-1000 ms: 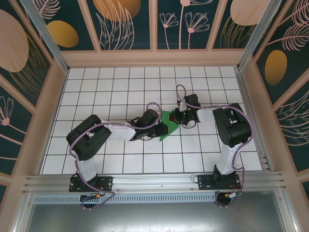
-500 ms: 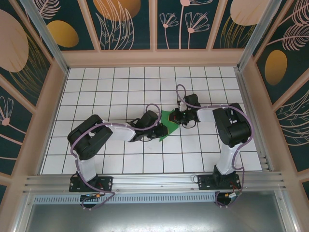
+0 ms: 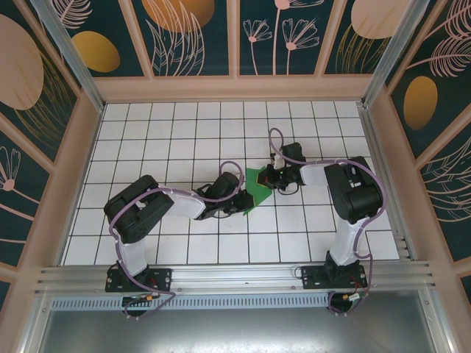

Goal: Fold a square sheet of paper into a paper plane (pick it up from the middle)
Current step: Fourth fold the wing at the center of the table.

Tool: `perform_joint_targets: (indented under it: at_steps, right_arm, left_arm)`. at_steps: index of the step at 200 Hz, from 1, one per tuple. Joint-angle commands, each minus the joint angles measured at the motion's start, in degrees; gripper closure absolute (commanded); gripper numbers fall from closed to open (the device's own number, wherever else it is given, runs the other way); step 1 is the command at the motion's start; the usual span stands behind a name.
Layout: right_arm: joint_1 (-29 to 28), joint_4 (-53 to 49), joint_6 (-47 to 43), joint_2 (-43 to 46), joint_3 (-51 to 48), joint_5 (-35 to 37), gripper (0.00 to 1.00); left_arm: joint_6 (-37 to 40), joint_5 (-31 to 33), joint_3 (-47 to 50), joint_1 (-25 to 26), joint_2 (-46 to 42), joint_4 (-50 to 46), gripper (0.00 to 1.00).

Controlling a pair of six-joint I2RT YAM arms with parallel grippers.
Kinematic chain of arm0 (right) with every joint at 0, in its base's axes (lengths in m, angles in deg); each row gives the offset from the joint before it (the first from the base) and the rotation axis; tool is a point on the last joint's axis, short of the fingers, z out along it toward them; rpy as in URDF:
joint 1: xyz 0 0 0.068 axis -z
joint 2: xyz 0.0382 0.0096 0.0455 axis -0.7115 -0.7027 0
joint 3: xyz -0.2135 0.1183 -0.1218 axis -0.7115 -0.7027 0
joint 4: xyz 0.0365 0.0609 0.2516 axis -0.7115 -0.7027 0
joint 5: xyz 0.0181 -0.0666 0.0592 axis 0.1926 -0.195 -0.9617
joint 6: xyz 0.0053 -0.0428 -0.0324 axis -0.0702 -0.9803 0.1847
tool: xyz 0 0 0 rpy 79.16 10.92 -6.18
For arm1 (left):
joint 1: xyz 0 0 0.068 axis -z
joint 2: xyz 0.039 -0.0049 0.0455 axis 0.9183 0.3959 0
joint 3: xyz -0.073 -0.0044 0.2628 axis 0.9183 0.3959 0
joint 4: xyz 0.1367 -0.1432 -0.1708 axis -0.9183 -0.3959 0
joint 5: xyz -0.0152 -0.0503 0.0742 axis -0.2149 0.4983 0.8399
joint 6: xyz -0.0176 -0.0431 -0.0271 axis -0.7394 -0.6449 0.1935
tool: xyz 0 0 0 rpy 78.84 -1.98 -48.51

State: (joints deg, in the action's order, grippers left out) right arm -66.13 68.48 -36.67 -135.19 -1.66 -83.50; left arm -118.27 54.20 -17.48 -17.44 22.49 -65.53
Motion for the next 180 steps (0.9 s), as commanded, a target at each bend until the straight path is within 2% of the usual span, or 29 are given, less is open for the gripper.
perform_joint_targets:
  at_steps: [1,63,145,180]
  right_arm:
    - [0.0,-6.0,-1.7,-5.5,-1.8,9.4,1.00]
    - [0.1,-6.1,-1.8,-5.8,-1.7,9.3,1.00]
    - [0.2,-5.6,-1.2,-6.1,-1.9,9.7,1.00]
    - [0.6,-3.3,0.7,-5.5,-2.0,9.7,1.00]
  left_arm:
    - [-1.7,-2.0,3.2,2.0,-0.6,-6.4,0.90]
    - [-4.1,-0.7,7.6,3.9,-3.0,-7.2,1.00]
    - [-6.0,0.2,14.9,4.4,-8.6,-6.4,1.00]
    - [-1.8,6.0,11.9,4.3,-15.5,-9.1,1.00]
